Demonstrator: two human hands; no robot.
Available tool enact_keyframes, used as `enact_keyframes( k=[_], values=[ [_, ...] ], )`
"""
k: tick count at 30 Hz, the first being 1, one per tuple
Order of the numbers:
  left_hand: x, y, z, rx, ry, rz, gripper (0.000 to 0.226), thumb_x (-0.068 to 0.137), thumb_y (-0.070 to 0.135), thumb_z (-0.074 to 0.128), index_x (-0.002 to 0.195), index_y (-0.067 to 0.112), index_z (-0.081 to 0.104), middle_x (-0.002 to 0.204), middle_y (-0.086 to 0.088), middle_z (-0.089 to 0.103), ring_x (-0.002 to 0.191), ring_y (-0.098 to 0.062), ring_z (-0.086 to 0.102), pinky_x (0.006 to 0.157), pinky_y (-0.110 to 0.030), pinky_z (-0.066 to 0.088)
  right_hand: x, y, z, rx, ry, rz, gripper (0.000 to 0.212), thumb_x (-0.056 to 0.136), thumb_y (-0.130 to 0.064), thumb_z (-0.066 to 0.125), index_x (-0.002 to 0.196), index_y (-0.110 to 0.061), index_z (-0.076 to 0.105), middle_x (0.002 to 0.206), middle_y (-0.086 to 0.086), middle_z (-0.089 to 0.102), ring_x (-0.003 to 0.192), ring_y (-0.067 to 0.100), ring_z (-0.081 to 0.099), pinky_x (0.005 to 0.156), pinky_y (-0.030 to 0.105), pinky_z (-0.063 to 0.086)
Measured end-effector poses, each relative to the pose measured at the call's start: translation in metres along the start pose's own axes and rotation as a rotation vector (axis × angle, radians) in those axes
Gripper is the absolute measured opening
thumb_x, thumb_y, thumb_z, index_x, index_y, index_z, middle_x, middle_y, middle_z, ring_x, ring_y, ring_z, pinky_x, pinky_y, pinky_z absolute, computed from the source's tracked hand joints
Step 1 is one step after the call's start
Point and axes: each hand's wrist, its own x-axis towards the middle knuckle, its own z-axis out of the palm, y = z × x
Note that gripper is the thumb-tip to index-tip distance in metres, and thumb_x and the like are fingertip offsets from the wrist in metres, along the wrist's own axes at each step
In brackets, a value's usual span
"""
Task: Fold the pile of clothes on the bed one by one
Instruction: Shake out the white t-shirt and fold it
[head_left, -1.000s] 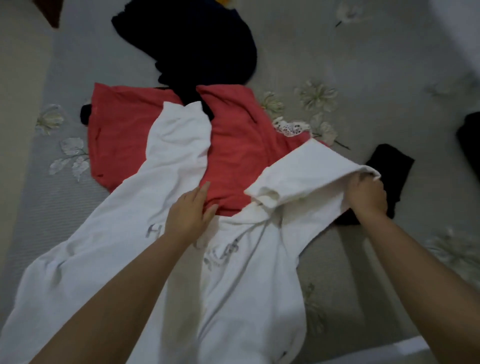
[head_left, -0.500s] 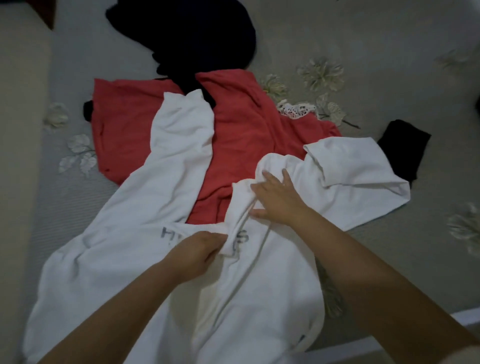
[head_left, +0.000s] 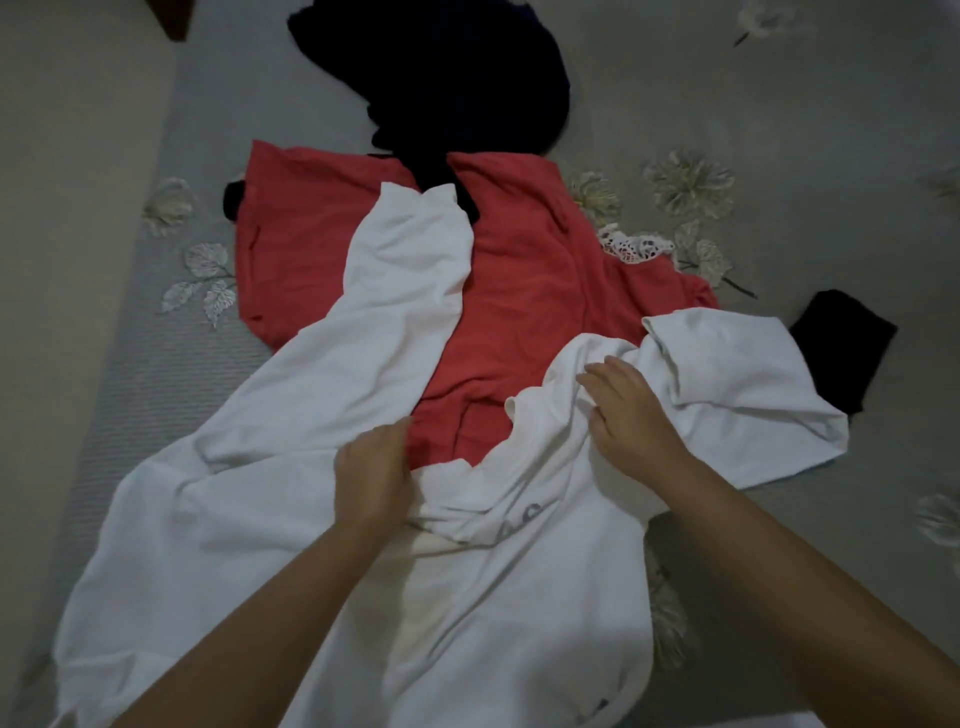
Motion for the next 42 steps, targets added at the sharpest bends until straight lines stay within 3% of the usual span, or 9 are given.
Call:
enact_keyframes(
  k=[5, 9, 17, 21, 29, 31, 33, 36, 42],
  values=[
    [0.016, -0.007, 0.01, 0.215, -0.278, 0.17, 0.033, 0.093, 0.031, 0.041, 0.123, 0.02, 0.049, 0.114, -0.002, 0.06, 0.105, -0.021, 0.056, 0.081, -0.028, 0.039, 0.04, 0.003, 0.016, -0.176, -0.407, -0.076, 0.055, 0.096, -0.035, 0.034, 0.145, -0.019, 0.018, 0.155, 0.001, -0.008, 0.141, 0.024, -0.017, 0.112, 0.048, -0.006],
    [-0.001, -0.011, 0.011, 0.289, -0.182, 0.454, 0.043, 0.075, 0.04, 0.036, 0.074, 0.018, 0.073, 0.065, -0.002, 0.063, 0.053, -0.017, 0.062, 0.048, -0.024, 0.049, 0.046, 0.004, 0.028, -0.288, -0.597, -0.134, 0.05, 0.092, -0.041, 0.04, 0.139, -0.022, 0.035, 0.155, 0.0, -0.013, 0.138, 0.027, -0.024, 0.109, 0.055, -0.011],
    [-0.027, -0.015, 0.004, 0.197, -0.085, 0.462, 0.025, 0.068, 0.03, 0.037, 0.07, 0.015, 0.056, 0.037, 0.0, 0.05, 0.033, -0.013, 0.05, 0.047, -0.024, 0.046, 0.016, 0.02, 0.005, -0.082, -0.147, -0.174, 0.023, 0.094, -0.013, 0.042, 0.1, 0.0, 0.06, 0.105, 0.015, 0.063, 0.115, 0.029, 0.05, 0.112, 0.039, 0.005],
    [-0.011, -0.012, -0.036, 0.021, -0.144, 0.23, 0.029, 0.089, 0.024, 0.042, 0.101, -0.001, 0.053, 0.074, -0.02, 0.065, 0.068, -0.032, 0.063, 0.056, -0.029, 0.034, 0.021, 0.008, -0.038, 0.28, 0.043, 0.003, 0.024, 0.092, -0.014, 0.042, 0.098, 0.007, 0.053, 0.083, 0.025, 0.06, 0.08, 0.036, 0.056, 0.06, 0.028, 0.022],
    [0.052, 0.029, -0.13, 0.074, 0.566, 0.488, 0.026, 0.077, 0.009, 0.043, 0.102, 0.01, 0.043, 0.069, -0.025, 0.056, 0.058, -0.036, 0.056, 0.054, -0.042, 0.047, 0.056, -0.011, -0.099, 0.285, 0.406, 0.124, 0.036, 0.093, -0.019, 0.048, 0.121, 0.004, 0.045, 0.101, 0.027, 0.06, 0.091, 0.041, 0.057, 0.065, 0.033, 0.033],
    [0.05, 0.032, -0.103, 0.229, 0.291, 0.378, 0.053, 0.083, 0.015, 0.05, 0.133, 0.024, 0.033, 0.111, -0.034, 0.053, 0.098, -0.046, 0.054, 0.079, -0.052, 0.045, 0.053, -0.003, -0.089, 0.069, 0.34, 0.247, 0.048, 0.091, -0.027, 0.05, 0.128, 0.002, 0.039, 0.107, 0.026, 0.059, 0.099, 0.04, 0.054, 0.076, 0.04, 0.04],
    [0.04, 0.027, -0.062, 0.379, -0.211, 0.173, 0.064, 0.095, 0.031, 0.04, 0.145, 0.033, 0.001, 0.152, -0.021, 0.007, 0.138, -0.039, 0.011, 0.107, -0.054, 0.018, 0.044, 0.011, -0.07, -0.169, 0.151, 0.379, 0.06, 0.091, -0.036, 0.046, 0.137, -0.003, 0.028, 0.117, 0.02, 0.056, 0.108, 0.036, 0.05, 0.086, 0.041, 0.039],
    [0.032, 0.019, -0.014, 0.44, -0.583, 0.041, 0.057, 0.097, 0.044, 0.025, 0.146, 0.03, -0.001, 0.155, -0.013, -0.005, 0.141, -0.036, -0.006, 0.11, -0.054, 0.006, 0.027, 0.03, -0.035, -0.35, -0.069, 0.367, 0.063, 0.093, -0.038, 0.037, 0.145, -0.016, 0.011, 0.12, 0.008, 0.054, 0.11, 0.025, 0.047, 0.086, 0.035, 0.036],
    [0.075, 0.023, -0.012, 0.148, 0.079, 0.167, 0.03, 0.084, 0.01, 0.057, 0.113, 0.001, 0.058, 0.097, -0.021, 0.066, 0.093, -0.037, 0.06, 0.078, -0.039, 0.045, 0.011, 0.055, -0.006, -0.217, 0.024, 0.234, 0.04, 0.089, -0.022, 0.048, 0.128, -0.024, 0.052, 0.086, 0.008, 0.064, 0.08, 0.027, 0.06, 0.08, 0.038, 0.036]
  ],
)
